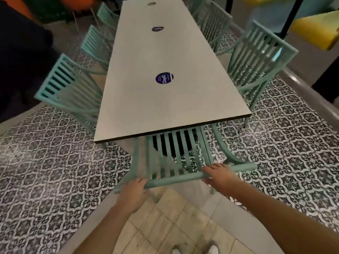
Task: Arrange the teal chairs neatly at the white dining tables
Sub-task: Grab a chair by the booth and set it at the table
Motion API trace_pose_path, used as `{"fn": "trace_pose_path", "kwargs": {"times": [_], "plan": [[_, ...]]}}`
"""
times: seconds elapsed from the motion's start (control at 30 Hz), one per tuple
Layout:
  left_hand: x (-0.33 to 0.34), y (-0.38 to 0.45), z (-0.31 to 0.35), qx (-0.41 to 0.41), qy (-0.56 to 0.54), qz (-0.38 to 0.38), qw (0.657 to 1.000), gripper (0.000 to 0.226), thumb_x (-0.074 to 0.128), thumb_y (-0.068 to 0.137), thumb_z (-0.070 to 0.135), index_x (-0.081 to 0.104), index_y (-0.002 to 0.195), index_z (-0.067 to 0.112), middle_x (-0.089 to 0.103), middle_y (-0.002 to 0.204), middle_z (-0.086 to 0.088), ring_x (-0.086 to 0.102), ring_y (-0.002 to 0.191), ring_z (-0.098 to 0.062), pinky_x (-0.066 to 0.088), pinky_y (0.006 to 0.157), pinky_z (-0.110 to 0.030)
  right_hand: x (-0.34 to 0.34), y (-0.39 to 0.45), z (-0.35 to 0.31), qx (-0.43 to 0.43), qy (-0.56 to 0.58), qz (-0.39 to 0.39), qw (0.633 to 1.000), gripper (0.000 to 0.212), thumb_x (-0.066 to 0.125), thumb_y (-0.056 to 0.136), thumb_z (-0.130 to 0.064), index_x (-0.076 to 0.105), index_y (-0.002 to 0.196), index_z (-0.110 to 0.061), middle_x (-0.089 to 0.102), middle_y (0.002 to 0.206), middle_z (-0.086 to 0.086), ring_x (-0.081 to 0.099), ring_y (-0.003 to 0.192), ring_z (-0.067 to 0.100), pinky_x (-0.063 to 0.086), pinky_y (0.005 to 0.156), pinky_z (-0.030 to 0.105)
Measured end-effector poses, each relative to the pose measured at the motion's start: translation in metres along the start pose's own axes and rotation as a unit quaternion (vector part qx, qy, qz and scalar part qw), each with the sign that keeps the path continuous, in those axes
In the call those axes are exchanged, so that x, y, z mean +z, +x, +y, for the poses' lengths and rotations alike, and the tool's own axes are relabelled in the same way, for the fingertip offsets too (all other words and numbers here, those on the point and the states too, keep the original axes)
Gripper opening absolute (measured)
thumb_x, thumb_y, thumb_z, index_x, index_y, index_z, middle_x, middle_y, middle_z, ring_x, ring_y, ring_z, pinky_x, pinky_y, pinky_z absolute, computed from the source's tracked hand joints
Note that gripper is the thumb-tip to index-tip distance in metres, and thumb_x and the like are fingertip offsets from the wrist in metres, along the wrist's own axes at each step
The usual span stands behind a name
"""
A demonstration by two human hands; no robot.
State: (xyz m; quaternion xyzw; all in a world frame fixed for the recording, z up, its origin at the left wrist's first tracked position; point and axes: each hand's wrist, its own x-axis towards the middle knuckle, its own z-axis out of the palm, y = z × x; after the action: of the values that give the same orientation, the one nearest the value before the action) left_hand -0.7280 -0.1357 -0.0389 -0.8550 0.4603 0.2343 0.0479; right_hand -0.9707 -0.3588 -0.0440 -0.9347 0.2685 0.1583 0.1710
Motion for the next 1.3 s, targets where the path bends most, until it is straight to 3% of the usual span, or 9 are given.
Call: {"fn": "trace_pose_path", "kwargs": {"times": [0.1, 0.23, 0.37, 0.5, 0.6, 0.8, 0.97, 1.3], "plan": [[0.003, 0.004, -0.015, 0.002, 0.044, 0.025, 0.999, 0.041, 0.039, 0.097, 0.051, 0.049, 0.131, 0.03, 0.057, 0.129, 0.007, 0.052, 0.117, -0.018, 0.042, 0.093, -0.034, 0.0, 0.004, -0.003, 0.012, -0.007, -0.012, 1.0, 0.035, 0.037, 0.097, -0.052, 0.048, 0.121, -0.029, 0.056, 0.125, -0.008, 0.049, 0.119, 0.017, 0.033, 0.104, 0.038], [0.001, -0.002, -0.006, 0.004, 0.098, 0.036, 0.994, 0.039, 0.033, 0.099, 0.052, 0.048, 0.126, 0.028, 0.058, 0.125, 0.007, 0.051, 0.116, -0.018, 0.04, 0.087, -0.034, -0.009, 0.002, -0.005, 0.018, -0.019, -0.031, 0.999, 0.032, 0.038, 0.098, -0.049, 0.048, 0.119, -0.027, 0.059, 0.11, -0.007, 0.054, 0.102, 0.016, 0.039, 0.099, 0.036], [0.006, -0.02, -0.001, -0.001, 0.104, 0.038, 0.994, 0.04, 0.031, 0.1, 0.051, 0.047, 0.127, 0.026, 0.056, 0.126, 0.007, 0.049, 0.117, -0.019, 0.039, 0.088, -0.034, -0.004, -0.013, -0.012, 0.021, -0.023, -0.034, 0.999, 0.027, 0.041, 0.098, -0.048, 0.048, 0.115, -0.028, 0.046, 0.09, -0.013, 0.043, 0.087, 0.011, 0.041, 0.097, 0.033], [0.025, -0.04, -0.001, 0.007, 0.087, 0.043, 0.995, 0.043, 0.033, 0.099, 0.053, 0.048, 0.131, 0.029, 0.057, 0.128, 0.01, 0.049, 0.119, -0.018, 0.037, 0.095, -0.035, 0.013, -0.034, -0.009, 0.012, -0.019, -0.031, 0.999, 0.033, 0.039, 0.097, -0.051, 0.046, 0.122, -0.029, 0.06, 0.111, -0.009, 0.053, 0.103, 0.015, 0.038, 0.101, 0.037], [0.042, -0.055, -0.005, 0.026, 0.066, 0.061, 0.996, 0.043, 0.04, 0.096, 0.053, 0.055, 0.128, 0.029, 0.063, 0.122, 0.01, 0.055, 0.111, -0.02, 0.043, 0.087, -0.038, 0.026, -0.051, -0.01, 0.014, -0.022, -0.029, 0.999, 0.042, 0.037, 0.097, -0.052, 0.042, 0.132, -0.029, 0.059, 0.122, -0.007, 0.051, 0.116, 0.018, 0.035, 0.102, 0.038], [0.053, -0.082, -0.001, 0.016, 0.092, 0.081, 0.992, 0.031, 0.063, 0.084, 0.053, 0.068, 0.105, 0.031, 0.069, 0.094, 0.014, 0.062, 0.09, -0.015, 0.048, 0.068, -0.035, 0.039, -0.075, -0.017, 0.024, -0.033, -0.025, 0.999, 0.042, 0.036, 0.097, -0.054, 0.044, 0.13, -0.03, 0.057, 0.126, -0.008, 0.049, 0.12, 0.017, 0.031, 0.103, 0.036], [0.058, -0.098, 0.003, 0.022, 0.052, 0.074, 0.996, 0.038, 0.037, 0.1, 0.047, 0.051, 0.13, 0.029, 0.058, 0.126, 0.012, 0.048, 0.117, -0.017, 0.037, 0.09, -0.035, 0.046, -0.091, -0.024, 0.022, -0.032, -0.019, 0.999, 0.039, 0.036, 0.097, -0.052, 0.044, 0.129, -0.031, 0.057, 0.124, -0.009, 0.048, 0.118, 0.016, 0.03, 0.102, 0.033], [0.063, -0.114, 0.005, 0.014, 0.07, 0.036, 0.997, 0.041, 0.032, 0.1, 0.049, 0.046, 0.134, 0.03, 0.053, 0.131, 0.013, 0.045, 0.119, -0.015, 0.036, 0.094, -0.033, 0.054, -0.112, -0.032, 0.02, -0.021, -0.004, 1.0, 0.038, 0.036, 0.096, -0.054, 0.047, 0.124, -0.032, 0.058, 0.121, -0.011, 0.049, 0.117, 0.014, 0.032, 0.1, 0.032]]}}
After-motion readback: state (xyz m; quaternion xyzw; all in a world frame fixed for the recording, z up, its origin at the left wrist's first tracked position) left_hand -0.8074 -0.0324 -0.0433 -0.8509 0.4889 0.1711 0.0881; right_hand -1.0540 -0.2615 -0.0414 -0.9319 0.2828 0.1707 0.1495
